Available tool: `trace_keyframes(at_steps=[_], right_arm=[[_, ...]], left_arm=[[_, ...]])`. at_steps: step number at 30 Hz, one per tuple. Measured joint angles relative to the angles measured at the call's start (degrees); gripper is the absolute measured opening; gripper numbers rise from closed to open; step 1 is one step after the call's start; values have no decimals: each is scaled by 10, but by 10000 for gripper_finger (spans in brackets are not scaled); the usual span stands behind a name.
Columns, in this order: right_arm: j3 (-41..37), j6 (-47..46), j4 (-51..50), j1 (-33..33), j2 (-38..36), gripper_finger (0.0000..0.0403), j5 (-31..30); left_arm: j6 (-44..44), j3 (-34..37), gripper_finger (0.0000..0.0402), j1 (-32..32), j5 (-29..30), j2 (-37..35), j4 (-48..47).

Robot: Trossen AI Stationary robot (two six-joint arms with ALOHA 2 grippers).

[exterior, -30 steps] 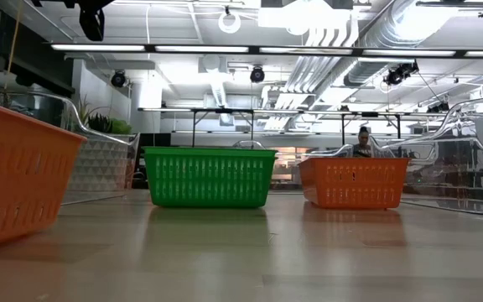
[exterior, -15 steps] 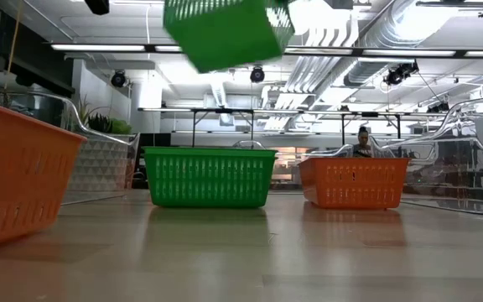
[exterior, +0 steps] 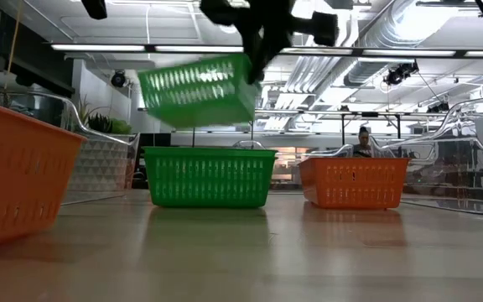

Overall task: Stack baskets by color
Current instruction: Stack the bottom green bin on the top green bin

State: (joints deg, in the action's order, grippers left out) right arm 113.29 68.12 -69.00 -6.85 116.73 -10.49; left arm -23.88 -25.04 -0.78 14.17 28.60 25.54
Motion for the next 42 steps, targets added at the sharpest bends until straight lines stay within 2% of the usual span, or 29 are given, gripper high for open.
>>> trace_keyframes(at_steps=[5,11,15,18,23,31,42], right_arm=[[-75,-2,14,-8,-25,0,-18],[-221,27,46,-11,-163,0,-38],[-318,74,181,-12,-239,0,-28],[-364,71,267,-12,-245,0,-25],[-373,115,274,-12,-211,0,-30],[-373,152,339,-9,-168,0,-28],[-373,144,339,-5,-141,0,-5]], left_arm=[[0,0,0,0,0,0,0],[0,0,0,0,0,0,-2],[0,0,0,0,0,0,-4],[0,0,0,0,5,0,-4],[0,0,0,0,17,0,-4],[6,0,0,0,16,0,-4],[16,0,0,0,17,0,-5]])
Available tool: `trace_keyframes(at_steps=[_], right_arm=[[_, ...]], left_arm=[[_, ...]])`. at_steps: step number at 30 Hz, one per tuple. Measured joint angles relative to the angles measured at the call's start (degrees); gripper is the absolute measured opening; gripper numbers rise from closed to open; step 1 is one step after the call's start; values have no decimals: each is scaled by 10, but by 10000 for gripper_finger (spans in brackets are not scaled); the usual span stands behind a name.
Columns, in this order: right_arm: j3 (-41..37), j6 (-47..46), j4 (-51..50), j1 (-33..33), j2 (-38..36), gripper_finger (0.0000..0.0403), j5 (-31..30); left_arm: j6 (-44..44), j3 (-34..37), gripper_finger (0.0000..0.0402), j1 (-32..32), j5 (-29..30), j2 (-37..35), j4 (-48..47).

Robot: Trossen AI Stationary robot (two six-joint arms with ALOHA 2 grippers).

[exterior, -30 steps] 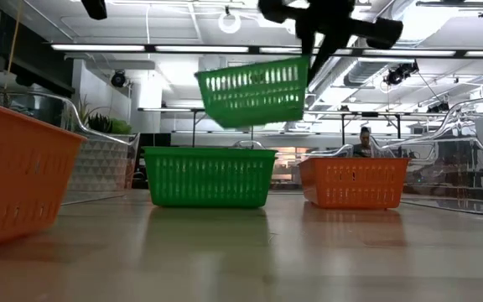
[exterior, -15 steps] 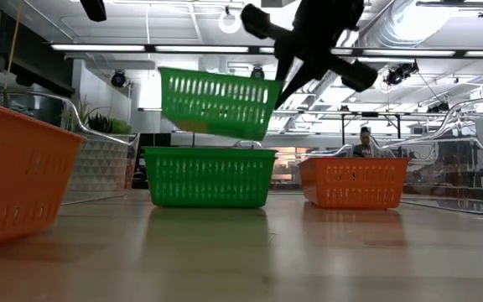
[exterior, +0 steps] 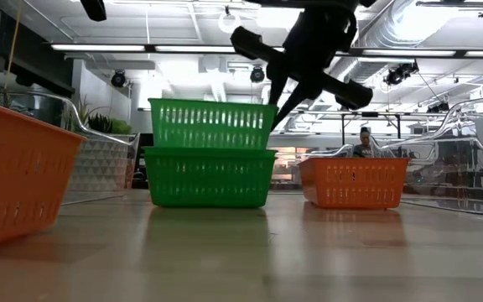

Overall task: Stack baskets by color
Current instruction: Stack the bottom green bin on the top green bin

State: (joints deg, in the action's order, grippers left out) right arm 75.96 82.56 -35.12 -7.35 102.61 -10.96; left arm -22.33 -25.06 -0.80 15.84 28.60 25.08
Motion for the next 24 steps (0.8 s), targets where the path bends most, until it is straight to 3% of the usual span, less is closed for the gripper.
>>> trace_keyframes(at_steps=[24], right_arm=[[0,-7,-27,3,3,0,23]], left_arm=[[15,0,0,0,-1,0,0]])
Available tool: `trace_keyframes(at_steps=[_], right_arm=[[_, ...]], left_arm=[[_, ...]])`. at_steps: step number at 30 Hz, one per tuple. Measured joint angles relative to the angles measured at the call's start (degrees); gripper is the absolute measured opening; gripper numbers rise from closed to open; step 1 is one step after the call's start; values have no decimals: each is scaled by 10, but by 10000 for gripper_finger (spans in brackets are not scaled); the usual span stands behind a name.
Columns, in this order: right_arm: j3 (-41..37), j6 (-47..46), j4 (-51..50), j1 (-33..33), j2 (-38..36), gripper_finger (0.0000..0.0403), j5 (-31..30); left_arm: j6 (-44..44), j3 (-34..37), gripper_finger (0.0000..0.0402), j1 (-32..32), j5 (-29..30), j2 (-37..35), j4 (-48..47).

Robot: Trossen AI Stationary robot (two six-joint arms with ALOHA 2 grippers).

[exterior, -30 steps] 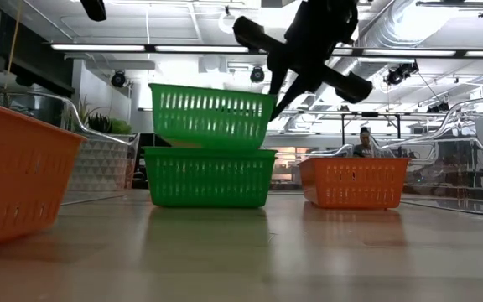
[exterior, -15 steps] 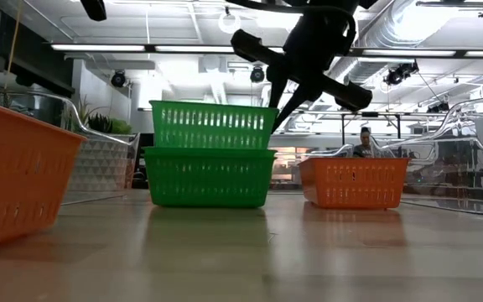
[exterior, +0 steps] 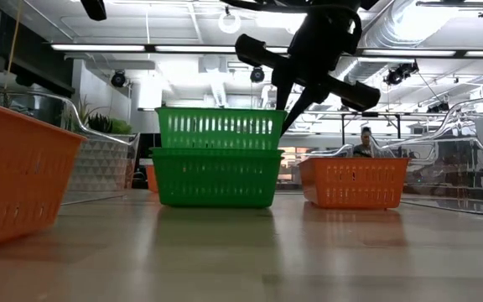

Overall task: Stack baskets by color
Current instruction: Stack the bottom green bin on the top green bin, then stack the top orange bin on the bottom orange bin

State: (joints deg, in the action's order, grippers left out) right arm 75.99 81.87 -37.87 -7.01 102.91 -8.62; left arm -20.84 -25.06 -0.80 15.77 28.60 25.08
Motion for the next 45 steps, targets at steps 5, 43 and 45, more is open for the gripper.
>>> trace_keyframes(at_steps=[5,43,45], right_arm=[[0,-38,2,3,0,0,11],[0,-666,-241,133,-238,70,38],[0,-704,-249,139,-279,41,58]], left_arm=[[0,0,0,0,0,0,0],[37,0,0,0,17,0,-4],[45,0,0,0,18,0,-4]])
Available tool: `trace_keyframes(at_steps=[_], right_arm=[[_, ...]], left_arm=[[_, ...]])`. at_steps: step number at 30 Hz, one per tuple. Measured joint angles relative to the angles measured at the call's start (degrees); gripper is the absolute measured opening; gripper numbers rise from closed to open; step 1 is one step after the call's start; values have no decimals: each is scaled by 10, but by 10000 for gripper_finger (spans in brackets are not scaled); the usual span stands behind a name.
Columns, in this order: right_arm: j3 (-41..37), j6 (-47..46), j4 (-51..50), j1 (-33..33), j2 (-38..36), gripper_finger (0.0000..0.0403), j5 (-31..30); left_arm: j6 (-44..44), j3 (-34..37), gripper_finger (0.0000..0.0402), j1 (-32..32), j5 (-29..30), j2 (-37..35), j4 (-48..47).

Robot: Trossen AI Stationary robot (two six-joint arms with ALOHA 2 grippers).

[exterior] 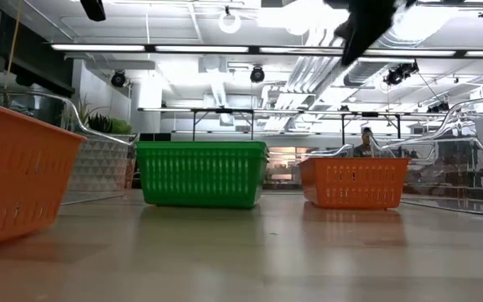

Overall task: Stack baskets by color
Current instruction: Stack the top orange bin on the bottom orange bin

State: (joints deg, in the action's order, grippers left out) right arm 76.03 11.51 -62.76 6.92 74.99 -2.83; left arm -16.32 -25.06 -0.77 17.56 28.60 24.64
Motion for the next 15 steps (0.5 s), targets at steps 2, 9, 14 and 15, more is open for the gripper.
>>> trace_keyframes(at_steps=[2,9,14,15], right_arm=[[-9,-26,19,-2,-46,13,4],[-215,-206,202,-3,-265,8,13],[-378,-313,460,-3,-390,5,35],[-405,-326,516,-3,-405,6,35]], left_arm=[[10,0,0,0,0,0,0],[38,0,0,0,0,0,0],[63,0,0,0,18,0,0],[69,0,0,0,21,1,0]])
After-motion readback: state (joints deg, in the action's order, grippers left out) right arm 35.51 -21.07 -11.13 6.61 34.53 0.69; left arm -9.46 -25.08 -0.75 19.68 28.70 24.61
